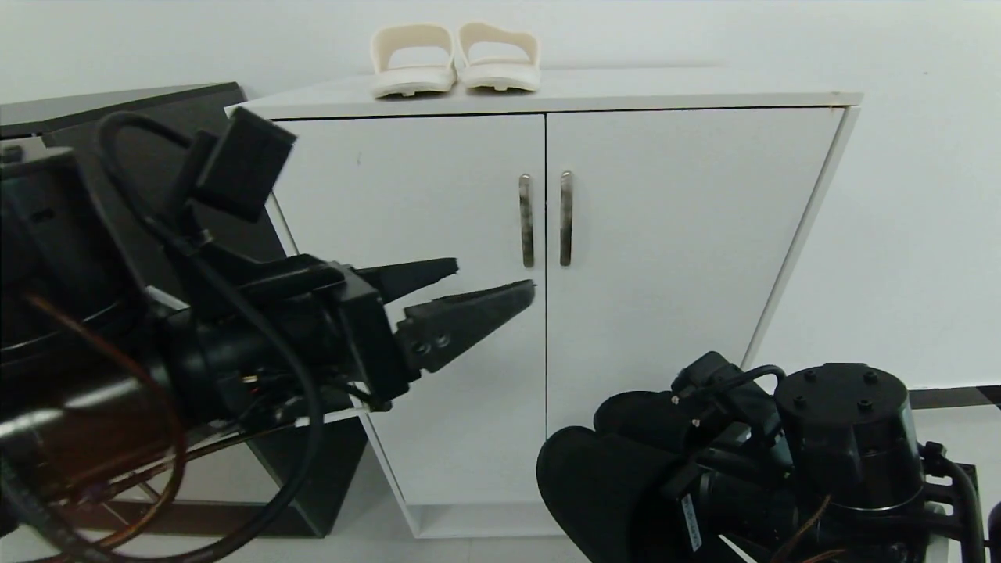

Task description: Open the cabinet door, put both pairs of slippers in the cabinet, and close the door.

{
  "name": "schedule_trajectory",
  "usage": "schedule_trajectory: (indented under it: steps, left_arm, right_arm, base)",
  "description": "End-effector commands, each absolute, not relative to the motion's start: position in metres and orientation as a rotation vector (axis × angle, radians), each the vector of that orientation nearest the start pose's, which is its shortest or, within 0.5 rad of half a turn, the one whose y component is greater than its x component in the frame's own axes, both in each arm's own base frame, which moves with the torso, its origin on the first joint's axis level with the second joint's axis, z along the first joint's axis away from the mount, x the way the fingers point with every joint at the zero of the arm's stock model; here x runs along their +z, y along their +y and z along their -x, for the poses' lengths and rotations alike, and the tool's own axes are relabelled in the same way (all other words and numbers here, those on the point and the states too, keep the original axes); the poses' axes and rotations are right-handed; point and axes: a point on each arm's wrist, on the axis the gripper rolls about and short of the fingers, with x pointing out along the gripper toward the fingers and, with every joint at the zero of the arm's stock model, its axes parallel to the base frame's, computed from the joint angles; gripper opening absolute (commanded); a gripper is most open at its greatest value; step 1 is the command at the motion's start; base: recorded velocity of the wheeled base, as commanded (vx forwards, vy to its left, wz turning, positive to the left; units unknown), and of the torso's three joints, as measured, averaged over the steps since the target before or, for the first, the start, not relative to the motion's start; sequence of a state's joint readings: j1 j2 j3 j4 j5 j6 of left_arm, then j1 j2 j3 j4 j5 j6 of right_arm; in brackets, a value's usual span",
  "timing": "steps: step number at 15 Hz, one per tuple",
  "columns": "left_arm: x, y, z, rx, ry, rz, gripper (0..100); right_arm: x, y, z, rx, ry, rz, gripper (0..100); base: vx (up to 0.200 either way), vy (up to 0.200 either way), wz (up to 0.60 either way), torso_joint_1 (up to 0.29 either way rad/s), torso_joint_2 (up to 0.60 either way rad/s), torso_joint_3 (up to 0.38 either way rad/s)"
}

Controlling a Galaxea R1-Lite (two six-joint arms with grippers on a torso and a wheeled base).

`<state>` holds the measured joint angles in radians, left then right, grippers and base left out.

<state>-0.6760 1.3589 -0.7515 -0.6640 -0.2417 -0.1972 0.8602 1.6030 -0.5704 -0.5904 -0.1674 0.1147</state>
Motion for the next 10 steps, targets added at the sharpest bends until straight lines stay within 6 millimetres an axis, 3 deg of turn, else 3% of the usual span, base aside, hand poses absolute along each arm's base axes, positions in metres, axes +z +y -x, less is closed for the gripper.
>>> schedule_trajectory:
  steps: [1,6,10]
  left_arm:
    - [0.260,-0.187,-0.191,-1.001,0.082,0.214,100]
    - [0.266,-0.222,-0.213,-1.133,0.108,0.269,100]
    - [0.269,-0.229,-0.228,-1.116,0.092,0.274,100]
  right_arm:
    - [0.141,0.194,-0.172,0.655,0.438,0.119,0]
    - [0.141,0.192,-0.171,0.653,0.426,0.113,0]
    - [0.140,0.194,-0.172,0.651,0.426,0.117,0]
  base:
    - [0.000,0.000,0.00,0.000,0.00,0.000]
    - [0.000,0.000,0.00,0.000,0.00,0.000]
    - [0.000,0.000,0.00,0.000,0.00,0.000]
